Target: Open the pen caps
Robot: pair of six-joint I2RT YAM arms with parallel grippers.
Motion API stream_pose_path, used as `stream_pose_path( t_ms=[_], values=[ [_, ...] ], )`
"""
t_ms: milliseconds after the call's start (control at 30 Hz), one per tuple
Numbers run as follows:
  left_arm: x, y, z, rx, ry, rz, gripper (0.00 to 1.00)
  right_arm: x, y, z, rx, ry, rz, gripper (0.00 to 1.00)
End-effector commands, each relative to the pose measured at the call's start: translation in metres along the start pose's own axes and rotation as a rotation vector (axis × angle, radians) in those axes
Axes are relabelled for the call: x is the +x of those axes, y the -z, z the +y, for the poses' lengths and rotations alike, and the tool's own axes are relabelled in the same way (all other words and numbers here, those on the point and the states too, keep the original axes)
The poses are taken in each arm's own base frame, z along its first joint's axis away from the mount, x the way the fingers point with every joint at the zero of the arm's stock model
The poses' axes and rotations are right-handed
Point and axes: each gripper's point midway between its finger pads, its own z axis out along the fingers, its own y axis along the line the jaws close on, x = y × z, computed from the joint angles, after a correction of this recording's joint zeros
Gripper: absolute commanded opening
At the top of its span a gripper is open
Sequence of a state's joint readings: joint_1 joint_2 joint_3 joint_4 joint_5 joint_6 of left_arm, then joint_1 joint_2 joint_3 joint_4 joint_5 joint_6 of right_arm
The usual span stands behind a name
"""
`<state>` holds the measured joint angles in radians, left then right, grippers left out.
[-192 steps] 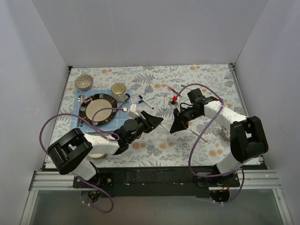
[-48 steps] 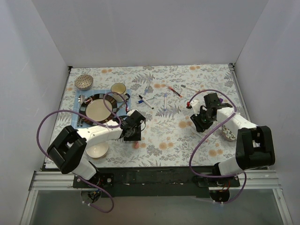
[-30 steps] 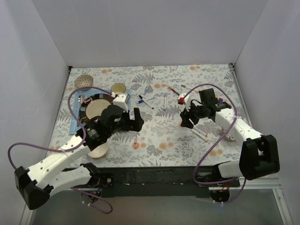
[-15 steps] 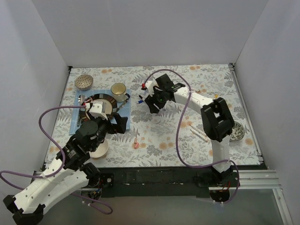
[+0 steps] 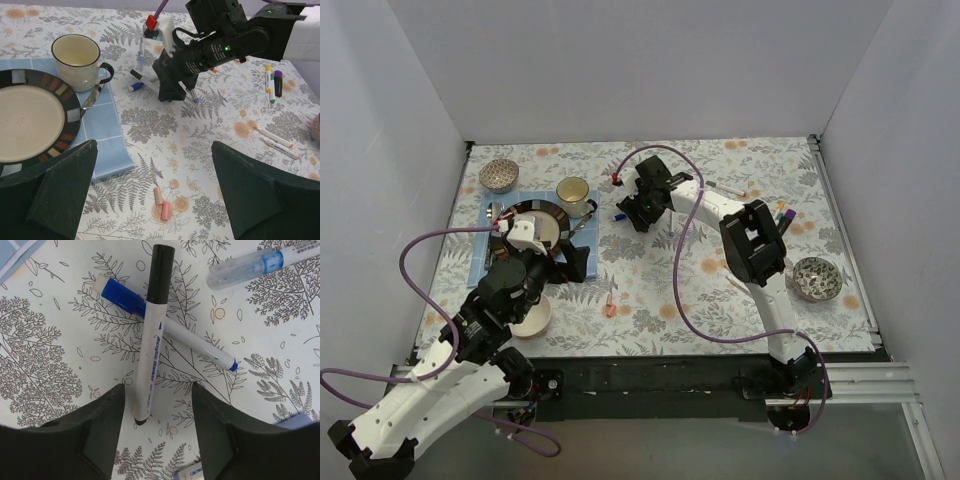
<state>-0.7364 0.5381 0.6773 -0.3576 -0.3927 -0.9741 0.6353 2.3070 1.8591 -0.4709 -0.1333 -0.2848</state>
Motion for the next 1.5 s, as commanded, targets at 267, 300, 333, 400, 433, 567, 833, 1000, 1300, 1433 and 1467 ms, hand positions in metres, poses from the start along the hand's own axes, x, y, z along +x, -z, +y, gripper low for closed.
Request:
stream_pose_path(
  t_ms=[267, 300, 333, 400, 433, 567, 833, 1000, 1300, 1433, 1467],
  values=[
    [-0.005, 0.001, 0.005, -0.013, 0.002, -0.031, 0.98, 0.021, -0.008, 0.008, 0.014, -0.016, 0.066, 0.29],
    [-0.005, 0.0, 0.005, -0.014, 0.0, -0.03, 0.98, 0.019, -0.006, 0.008, 0.016, -0.02, 0.061, 0.26],
    [-0.005, 0.0, 0.006, -0.017, 0.002, -0.031, 0.98, 0.015, -0.003, 0.008, 0.018, -0.021, 0.052, 0.24],
    [-0.003, -0.001, 0.005, -0.017, 0.003, -0.025, 0.98, 0.007, 0.003, 0.005, 0.038, -0.034, 0.035, 0.16],
    [-0.003, -0.001, 0.004, -0.013, 0.004, -0.022, 0.98, 0.0, 0.009, 0.003, 0.047, -0.039, 0.017, 0.13],
    [-0.001, -0.003, 0.0, 0.004, 0.022, -0.007, 0.98, -0.027, 0.033, 0.002, 0.062, -0.05, -0.05, 0.01],
    [0.027, -0.01, -0.045, 0.181, 0.407, 0.071, 0.98, -0.032, 0.125, 0.046, -0.065, 0.057, -0.215, 0.01],
    [0.028, -0.014, -0.073, 0.347, 0.626, 0.028, 0.98, 0.004, 0.178, 0.105, -0.319, 0.23, -0.343, 0.01],
    [0.032, -0.018, -0.115, 0.632, 0.713, 0.008, 0.98, 0.067, 0.232, 0.118, -0.555, 0.167, -0.494, 0.01],
    [0.03, -0.03, -0.125, 0.658, 0.711, 0.002, 0.98, 0.069, 0.24, 0.122, -0.64, 0.124, -0.513, 0.01],
    [0.032, -0.035, -0.126, 0.654, 0.705, 0.009, 0.98, 0.068, 0.243, 0.125, -0.666, 0.124, -0.523, 0.01]
  ],
)
